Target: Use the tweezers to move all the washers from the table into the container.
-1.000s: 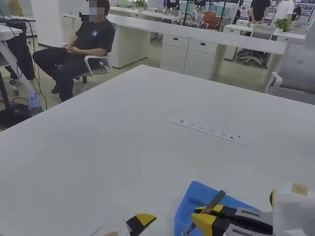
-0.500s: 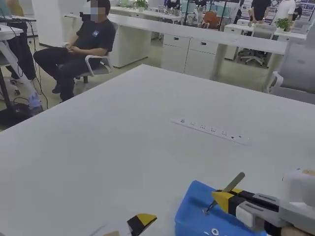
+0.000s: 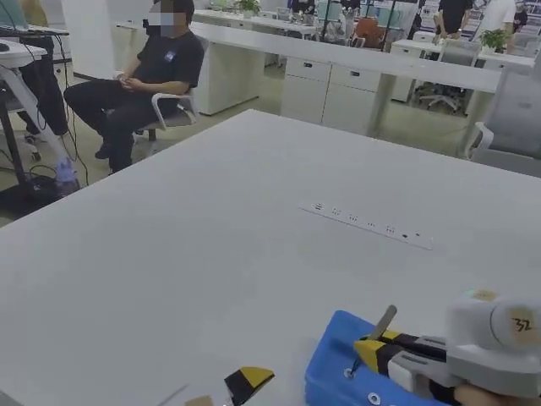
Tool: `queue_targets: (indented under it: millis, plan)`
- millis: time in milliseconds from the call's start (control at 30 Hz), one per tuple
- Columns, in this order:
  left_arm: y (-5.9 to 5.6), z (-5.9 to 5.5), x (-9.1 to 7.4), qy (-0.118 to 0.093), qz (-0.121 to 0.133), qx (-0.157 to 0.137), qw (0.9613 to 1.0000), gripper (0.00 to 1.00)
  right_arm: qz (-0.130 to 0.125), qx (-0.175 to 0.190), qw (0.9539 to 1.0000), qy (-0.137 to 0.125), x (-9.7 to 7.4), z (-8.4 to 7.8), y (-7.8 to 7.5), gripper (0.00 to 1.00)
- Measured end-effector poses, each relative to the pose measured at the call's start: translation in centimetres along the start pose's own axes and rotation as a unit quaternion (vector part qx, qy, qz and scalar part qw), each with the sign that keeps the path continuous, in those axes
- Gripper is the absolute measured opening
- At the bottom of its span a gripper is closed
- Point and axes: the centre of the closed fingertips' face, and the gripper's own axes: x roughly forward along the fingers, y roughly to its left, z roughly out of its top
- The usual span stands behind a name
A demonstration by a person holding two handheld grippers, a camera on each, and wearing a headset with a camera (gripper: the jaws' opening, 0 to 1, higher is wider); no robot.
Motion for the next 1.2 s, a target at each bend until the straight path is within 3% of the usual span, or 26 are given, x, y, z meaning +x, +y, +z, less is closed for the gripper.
queue_targets:
  millis: [467,633,967,1200]
  plan:
    - [0.0,-0.1,0.1,0.004,0.001,0.0,1.0,0.77,0.01,-0.022,0.9996,0.016,0.9,-0.5,0.7,0.03]
    - [0.1,-0.2,0.1,0.005,0.001,-0.001,1.0,0.77,0.015,-0.021,0.9997,0.004,0.6,-0.1,0.9,0.04]
    - [-0.1,-0.2,0.1,0.005,-0.004,-0.005,1.0,0.75,0.017,-0.027,0.9989,-0.035,-3.0,1.3,2.1,0.04]
    - [-0.4,-0.4,0.2,0.012,-0.011,-0.005,0.9999,0.74,-0.001,-0.029,0.9975,-0.064,-5.8,1.6,2.8,0.03]
